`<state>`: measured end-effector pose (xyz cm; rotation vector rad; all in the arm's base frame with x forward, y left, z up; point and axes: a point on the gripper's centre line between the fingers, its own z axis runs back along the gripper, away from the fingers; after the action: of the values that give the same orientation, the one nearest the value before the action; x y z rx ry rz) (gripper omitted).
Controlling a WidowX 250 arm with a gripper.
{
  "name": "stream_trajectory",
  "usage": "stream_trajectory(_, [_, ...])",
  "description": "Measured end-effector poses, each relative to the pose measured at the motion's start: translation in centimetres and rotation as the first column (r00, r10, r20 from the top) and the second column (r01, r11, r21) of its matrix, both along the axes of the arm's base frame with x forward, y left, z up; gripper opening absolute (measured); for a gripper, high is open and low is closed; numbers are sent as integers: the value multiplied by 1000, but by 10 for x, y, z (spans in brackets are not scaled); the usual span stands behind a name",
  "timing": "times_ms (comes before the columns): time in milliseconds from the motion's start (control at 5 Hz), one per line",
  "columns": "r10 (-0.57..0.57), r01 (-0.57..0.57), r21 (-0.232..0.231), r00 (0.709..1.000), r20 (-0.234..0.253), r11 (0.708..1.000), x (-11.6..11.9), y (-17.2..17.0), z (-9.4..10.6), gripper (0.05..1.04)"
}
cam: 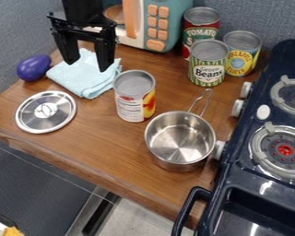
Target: Drag the can on the center of table to top of the table
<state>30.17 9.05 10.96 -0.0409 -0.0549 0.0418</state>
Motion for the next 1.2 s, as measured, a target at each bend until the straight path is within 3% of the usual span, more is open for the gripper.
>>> stream_trajectory(200, [3,-3,-12,999,-37,1000,-1,0,-11,1001])
stream_trajectory(800, [20,-19,13,990,-142,1000,36,29,-36,1001])
stream_trajectory(1000, [61,-50,80,988,-141,996,49,50,-49,1001])
stream_trajectory(1200, [37,-1,231,988,-150,973,65,53,-68,1001])
